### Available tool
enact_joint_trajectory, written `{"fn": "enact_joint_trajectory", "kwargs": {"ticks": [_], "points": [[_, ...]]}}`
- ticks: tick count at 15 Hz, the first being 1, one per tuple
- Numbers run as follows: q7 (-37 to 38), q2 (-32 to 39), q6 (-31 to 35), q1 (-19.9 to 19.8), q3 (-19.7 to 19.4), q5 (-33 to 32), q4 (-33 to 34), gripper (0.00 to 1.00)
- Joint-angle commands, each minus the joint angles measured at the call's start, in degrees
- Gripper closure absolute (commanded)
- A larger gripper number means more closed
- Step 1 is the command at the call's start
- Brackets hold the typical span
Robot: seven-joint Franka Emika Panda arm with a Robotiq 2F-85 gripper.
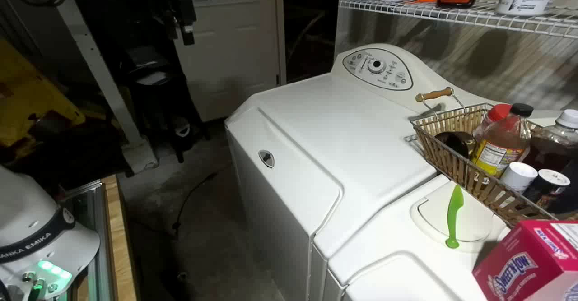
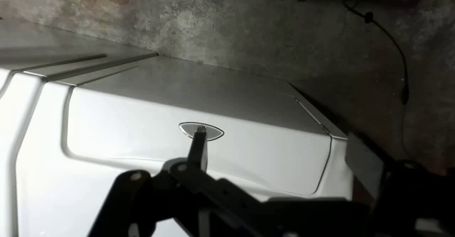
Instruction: Open the machine on the left.
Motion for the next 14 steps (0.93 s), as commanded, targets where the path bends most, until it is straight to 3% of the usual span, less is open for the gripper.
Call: {"fn": "enact_joint_trajectory", "kwargs": {"ticks": [1,10,14], "points": [[0.22,0.07,-0.10,0.60,-0.47,-0.20,0.12,0.00],[0.22,0.07,-0.10,0.60,-0.47,-0.20,0.12,0.00],[13.57,7.23,1.57,-1.51,0.26,2.63,4.93,0.00]]}}
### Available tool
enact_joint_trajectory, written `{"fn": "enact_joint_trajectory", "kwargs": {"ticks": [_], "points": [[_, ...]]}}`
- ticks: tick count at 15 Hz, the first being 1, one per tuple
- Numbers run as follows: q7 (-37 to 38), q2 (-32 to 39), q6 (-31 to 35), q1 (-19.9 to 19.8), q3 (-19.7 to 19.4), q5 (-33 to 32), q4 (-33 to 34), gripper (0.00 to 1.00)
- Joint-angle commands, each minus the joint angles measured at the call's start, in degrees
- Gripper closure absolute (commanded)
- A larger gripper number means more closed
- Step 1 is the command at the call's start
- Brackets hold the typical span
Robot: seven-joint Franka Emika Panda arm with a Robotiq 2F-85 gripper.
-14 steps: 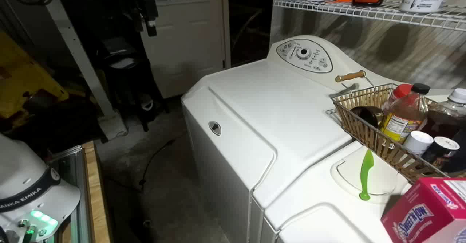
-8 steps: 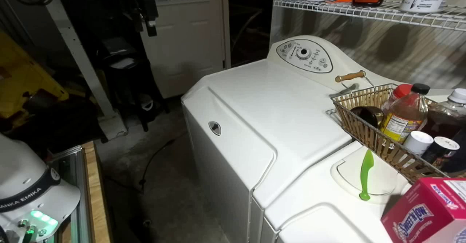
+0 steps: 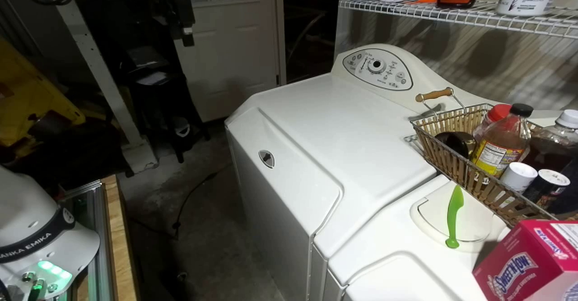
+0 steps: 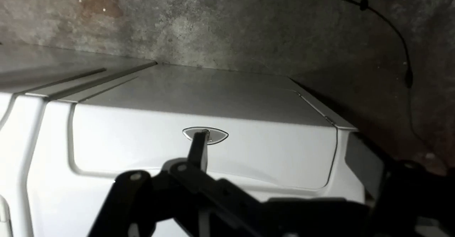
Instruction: Open the machine on the left.
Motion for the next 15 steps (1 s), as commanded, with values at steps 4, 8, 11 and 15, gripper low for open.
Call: {"fn": "enact_joint_trajectory", "kwargs": {"ticks": [4,8,11,15], "points": [[15.77,14.79,8.31,-2.97,-1.10,1.91,7.72,0.00],[22.55,22.31,16.79,-4.81,-4.09,2.08,8.70,0.00],[27.89,27.46,22.68,-5.62,-6.53,2.22,9.09,0.00],[36.55,32.88,30.85,-5.74,-9.47,1.75,8.91,0.00]]}}
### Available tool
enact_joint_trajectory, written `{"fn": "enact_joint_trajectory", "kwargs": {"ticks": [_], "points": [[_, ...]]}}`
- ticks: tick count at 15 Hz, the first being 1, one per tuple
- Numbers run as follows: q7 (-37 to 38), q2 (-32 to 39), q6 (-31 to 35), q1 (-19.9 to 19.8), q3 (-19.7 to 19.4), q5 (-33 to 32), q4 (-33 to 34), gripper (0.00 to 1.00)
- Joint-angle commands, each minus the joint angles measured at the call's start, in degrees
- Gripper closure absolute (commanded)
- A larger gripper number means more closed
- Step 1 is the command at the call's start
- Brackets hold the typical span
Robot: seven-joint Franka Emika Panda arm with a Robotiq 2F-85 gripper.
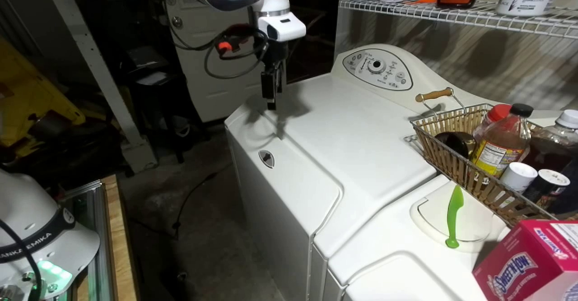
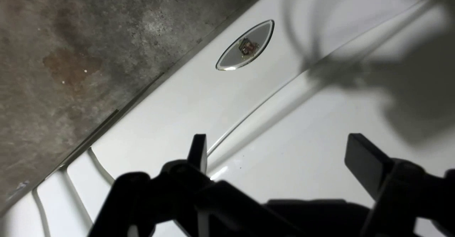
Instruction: Open the machine on the left.
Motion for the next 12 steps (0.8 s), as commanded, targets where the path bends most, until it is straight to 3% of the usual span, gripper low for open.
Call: {"fn": "enact_joint_trajectory", "kwargs": {"ticks": [1,6,7,12], "points": [[8.64,5.47,6.38,0.19,-2.01,1.00,1.63,0.00],[21.50,9.72,17.24,0.96,-5.50,-1.05,-0.33,0.00],[16.18,8.38,13.90,0.64,-4.64,0.04,-0.17,0.00],[19.34,9.96,16.28,0.76,-5.51,-0.02,-0.15,0.00]]}}
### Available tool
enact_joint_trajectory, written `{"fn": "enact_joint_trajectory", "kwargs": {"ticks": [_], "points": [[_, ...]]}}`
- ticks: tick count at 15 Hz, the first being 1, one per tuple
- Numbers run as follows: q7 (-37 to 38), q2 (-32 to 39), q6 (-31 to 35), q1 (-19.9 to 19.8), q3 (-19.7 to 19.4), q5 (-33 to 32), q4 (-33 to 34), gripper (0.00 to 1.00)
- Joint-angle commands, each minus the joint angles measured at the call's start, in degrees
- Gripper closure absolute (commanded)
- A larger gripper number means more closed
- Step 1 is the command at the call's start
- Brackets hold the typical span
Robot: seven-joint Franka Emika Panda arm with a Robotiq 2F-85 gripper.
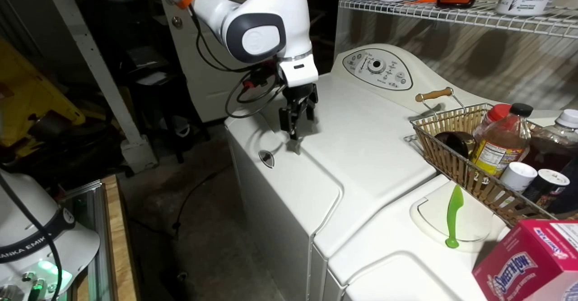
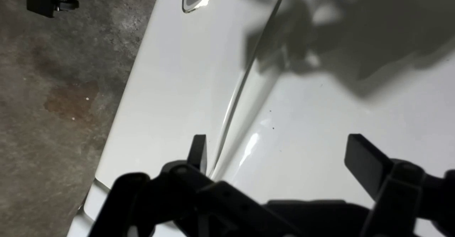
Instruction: Open the machine on the left.
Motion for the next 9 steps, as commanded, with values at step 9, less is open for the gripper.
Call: {"fn": "enact_joint_trajectory", "kwargs": {"ticks": [9], "points": [[3.28,3.40,-5.53,0.15,-2.99,-1.59,0.35,0.00]]}}
